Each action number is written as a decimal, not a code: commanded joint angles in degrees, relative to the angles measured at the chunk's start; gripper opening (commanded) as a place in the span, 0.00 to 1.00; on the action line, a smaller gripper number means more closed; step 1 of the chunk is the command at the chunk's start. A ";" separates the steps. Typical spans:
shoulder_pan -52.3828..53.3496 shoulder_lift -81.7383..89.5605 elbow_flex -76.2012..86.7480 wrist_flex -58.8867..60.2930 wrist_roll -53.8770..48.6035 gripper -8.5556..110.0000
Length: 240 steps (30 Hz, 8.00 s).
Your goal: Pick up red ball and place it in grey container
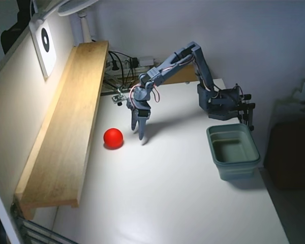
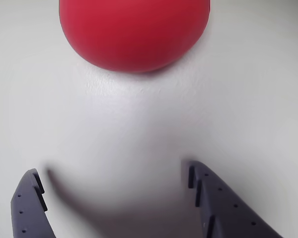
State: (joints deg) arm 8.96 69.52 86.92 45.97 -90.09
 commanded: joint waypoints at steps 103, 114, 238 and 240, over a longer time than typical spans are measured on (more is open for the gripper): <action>0.62 -33.50 -58.75 10.11 0.09 0.39; 0.62 -33.50 -58.75 10.11 0.09 0.39; 0.62 81.90 50.11 16.64 0.09 0.27; 0.62 81.90 50.11 16.64 0.09 0.27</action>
State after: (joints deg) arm 8.88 148.71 137.20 60.91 -90.18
